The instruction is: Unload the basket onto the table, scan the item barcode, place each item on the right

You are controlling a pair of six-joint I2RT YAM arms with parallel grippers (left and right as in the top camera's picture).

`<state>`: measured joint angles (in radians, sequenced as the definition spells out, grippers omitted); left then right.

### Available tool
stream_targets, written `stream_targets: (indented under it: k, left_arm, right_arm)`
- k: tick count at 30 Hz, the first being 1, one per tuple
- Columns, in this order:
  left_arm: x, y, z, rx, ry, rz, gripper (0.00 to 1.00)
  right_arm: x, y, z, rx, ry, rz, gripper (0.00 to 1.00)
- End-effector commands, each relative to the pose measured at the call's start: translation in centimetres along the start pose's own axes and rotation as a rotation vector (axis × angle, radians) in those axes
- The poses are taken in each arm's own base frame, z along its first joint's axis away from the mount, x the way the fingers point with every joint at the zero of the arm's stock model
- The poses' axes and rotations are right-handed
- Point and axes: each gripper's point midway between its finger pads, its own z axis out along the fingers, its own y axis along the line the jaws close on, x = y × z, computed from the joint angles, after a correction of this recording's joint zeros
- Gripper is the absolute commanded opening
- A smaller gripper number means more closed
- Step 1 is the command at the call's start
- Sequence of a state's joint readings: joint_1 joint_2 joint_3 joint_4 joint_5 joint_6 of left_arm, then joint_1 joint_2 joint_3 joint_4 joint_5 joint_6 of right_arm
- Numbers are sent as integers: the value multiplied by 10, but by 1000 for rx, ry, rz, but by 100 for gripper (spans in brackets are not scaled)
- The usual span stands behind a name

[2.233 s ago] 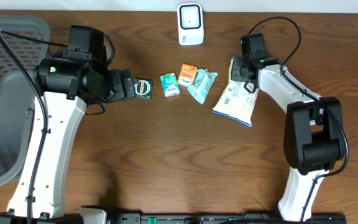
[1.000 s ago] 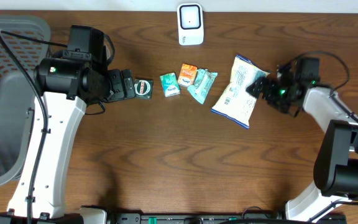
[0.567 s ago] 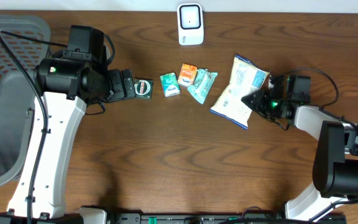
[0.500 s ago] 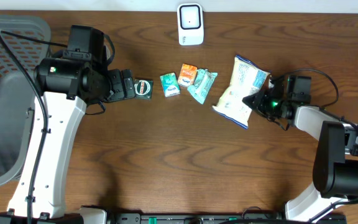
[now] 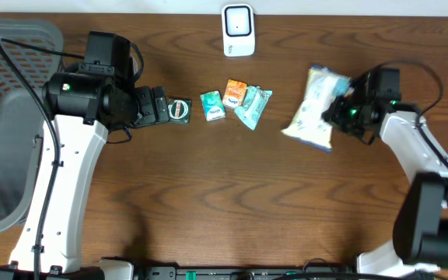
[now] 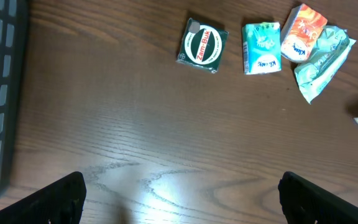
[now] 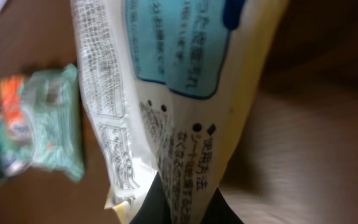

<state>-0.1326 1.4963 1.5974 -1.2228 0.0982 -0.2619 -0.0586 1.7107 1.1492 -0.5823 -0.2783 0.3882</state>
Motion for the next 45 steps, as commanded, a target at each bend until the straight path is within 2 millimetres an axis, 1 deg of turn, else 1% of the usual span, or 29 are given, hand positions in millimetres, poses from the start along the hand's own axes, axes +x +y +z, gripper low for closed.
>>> stream_targets:
  k: [1, 3, 4, 5, 7, 12, 14, 17, 23, 28, 29, 30, 31, 32, 34, 35, 36, 39, 40, 41, 42, 44, 45]
  left_arm:
    - [-1, 1, -1, -5, -4, 1, 98]
    - [-1, 1, -1, -5, -4, 1, 98]
    - [-1, 2, -1, -6, -5, 0, 98]
    - [-1, 1, -1, -5, -4, 1, 98]
    - [-1, 1, -1, -5, -4, 1, 98]
    - [-1, 1, -1, -6, -4, 1, 98]
    - [-1, 1, -1, -5, -4, 1, 98]
    - [-1, 1, -1, -5, -4, 1, 98]
    - [-1, 1, -1, -5, -4, 1, 98]
    - [-1, 1, -1, -5, -4, 1, 98]
    - [-1, 1, -1, -5, -4, 1, 98]
    - [-1, 1, -1, -5, -4, 1, 98]
    - [-1, 1, -1, -5, -4, 1, 98]
    - [-1, 1, -1, -5, -4, 1, 98]
    - [-1, 2, -1, -6, -4, 0, 98]
    - [-1, 1, -1, -5, -4, 1, 98]
    - [-1, 1, -1, -5, -4, 1, 98]
    - [-1, 1, -1, -5, -4, 1, 98]
    - [-1, 1, -1, -5, -4, 1, 98]
    - [-1, 1, -1, -6, -4, 1, 98]
    - [-1, 1, -1, -5, -4, 1, 98]
    - [-1, 2, -1, -6, -4, 0, 98]
    - [-1, 1, -1, -6, -4, 1, 98]
  right_arm:
    - [-33, -27, -46, 415, -226, -129, 1]
    - [-28, -37, -59, 603, -270, -155, 1]
    - [-22, -40, -62, 698, -283, -189, 1]
    - [-17, -40, -62, 739, -286, -210, 1]
    - [-7, -38, -53, 792, -272, -268, 1]
    - [16, -29, -22, 834, -188, -387, 1]
    - [23, -24, -12, 852, -169, -438, 1]
    - [34, -9, 0, 849, -155, -529, 1]
    - [44, 24, -2, 865, -226, -651, 3]
    - [63, 50, 4, 819, -229, -735, 3]
    - [66, 53, 5, 812, -231, -746, 6]
    - [70, 58, 6, 802, -230, -759, 15]
    - [74, 61, 7, 792, -229, -770, 19]
    - [80, 66, 9, 775, -221, -785, 19]
    - [89, 75, 12, 748, -216, -808, 15]
    - [90, 77, 13, 742, -221, -812, 13]
    - [90, 80, 13, 736, -227, -813, 12]
    - [82, 79, 10, 751, -246, -798, 14]
    - [79, 77, 9, 754, -247, -788, 18]
    - [74, 74, 8, 759, -248, -772, 33]
    - [70, 72, 7, 762, -248, -758, 38]
    - [59, 65, 8, 741, -228, -701, 40]
    - [55, 62, 9, 719, -208, -672, 46]
